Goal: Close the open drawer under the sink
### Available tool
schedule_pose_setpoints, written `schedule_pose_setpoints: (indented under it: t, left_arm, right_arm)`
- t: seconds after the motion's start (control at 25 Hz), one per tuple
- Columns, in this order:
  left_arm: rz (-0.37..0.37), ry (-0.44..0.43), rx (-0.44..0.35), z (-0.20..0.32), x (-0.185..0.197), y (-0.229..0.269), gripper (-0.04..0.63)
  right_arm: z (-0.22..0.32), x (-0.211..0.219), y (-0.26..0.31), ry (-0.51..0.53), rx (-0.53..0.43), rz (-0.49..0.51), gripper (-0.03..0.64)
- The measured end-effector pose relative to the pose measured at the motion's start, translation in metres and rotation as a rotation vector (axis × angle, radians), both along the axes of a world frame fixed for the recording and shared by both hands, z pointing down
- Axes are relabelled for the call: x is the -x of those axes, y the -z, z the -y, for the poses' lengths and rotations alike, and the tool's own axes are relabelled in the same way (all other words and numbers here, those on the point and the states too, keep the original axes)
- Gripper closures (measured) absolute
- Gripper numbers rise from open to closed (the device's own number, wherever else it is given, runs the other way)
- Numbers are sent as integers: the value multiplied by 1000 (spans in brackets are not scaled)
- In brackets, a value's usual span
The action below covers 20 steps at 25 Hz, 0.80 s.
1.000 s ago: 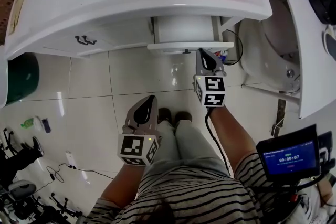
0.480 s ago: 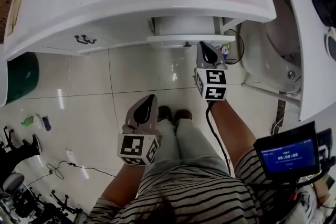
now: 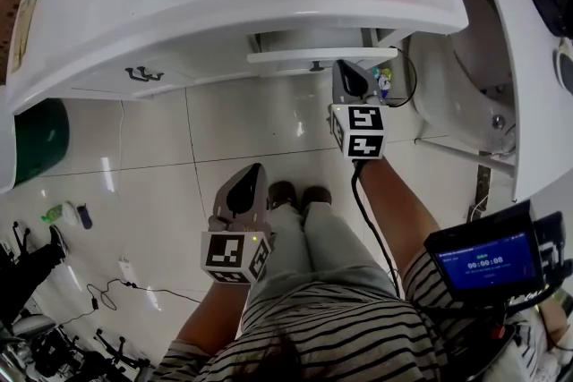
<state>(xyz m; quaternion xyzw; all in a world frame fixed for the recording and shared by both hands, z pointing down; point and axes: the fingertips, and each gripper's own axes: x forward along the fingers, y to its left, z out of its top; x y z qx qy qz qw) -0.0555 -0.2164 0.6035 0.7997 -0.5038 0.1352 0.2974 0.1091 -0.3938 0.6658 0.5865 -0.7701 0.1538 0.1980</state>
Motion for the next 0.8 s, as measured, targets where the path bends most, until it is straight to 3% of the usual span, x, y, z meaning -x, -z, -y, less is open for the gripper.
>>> schedule_pose_setpoints:
  t: [0.8]
  left_arm:
    - [-20,13,-13,3,3,1,583]
  right_arm:
    - [24,-7,3,-46,-11,0,617]
